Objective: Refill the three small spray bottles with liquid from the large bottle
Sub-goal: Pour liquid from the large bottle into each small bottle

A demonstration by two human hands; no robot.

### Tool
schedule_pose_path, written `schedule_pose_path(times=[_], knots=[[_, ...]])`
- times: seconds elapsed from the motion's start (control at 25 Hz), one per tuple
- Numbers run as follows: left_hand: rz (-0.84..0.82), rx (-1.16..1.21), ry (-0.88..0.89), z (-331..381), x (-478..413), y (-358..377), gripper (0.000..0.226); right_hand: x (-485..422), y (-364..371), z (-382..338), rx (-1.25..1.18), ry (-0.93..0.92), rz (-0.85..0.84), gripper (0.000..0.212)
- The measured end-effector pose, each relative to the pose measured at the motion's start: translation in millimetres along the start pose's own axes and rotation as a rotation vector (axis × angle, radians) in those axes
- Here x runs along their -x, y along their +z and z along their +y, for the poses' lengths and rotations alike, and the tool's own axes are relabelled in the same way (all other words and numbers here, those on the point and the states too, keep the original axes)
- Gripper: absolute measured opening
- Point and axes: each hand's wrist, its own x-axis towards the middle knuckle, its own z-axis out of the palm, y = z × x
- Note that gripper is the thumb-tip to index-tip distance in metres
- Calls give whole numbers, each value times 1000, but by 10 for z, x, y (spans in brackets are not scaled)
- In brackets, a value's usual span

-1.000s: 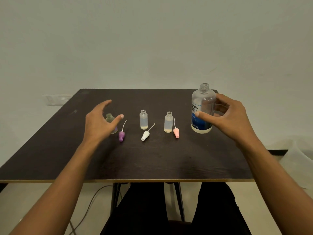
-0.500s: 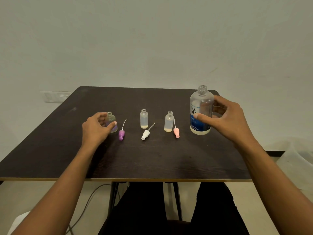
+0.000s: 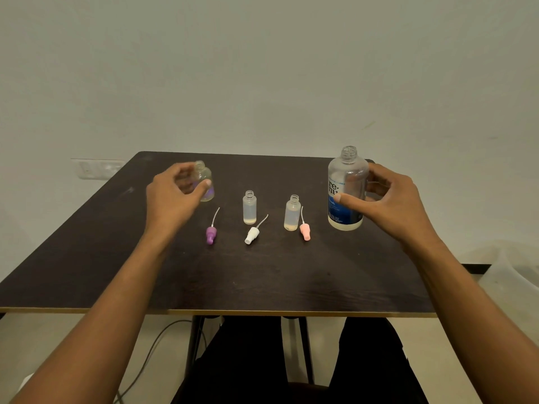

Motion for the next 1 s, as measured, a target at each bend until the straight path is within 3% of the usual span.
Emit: schedule_pose_path(times=[0.24, 0.68, 1.0], knots=[[-74, 134, 77, 448, 55, 297, 39, -34, 23, -24, 1, 12, 14, 64], [-228, 169, 129, 590, 312, 605, 49, -48, 22, 14, 44, 6, -1, 65], [-253, 220, 139, 674, 357, 645, 47, -245, 117, -157, 201, -157, -7, 71]])
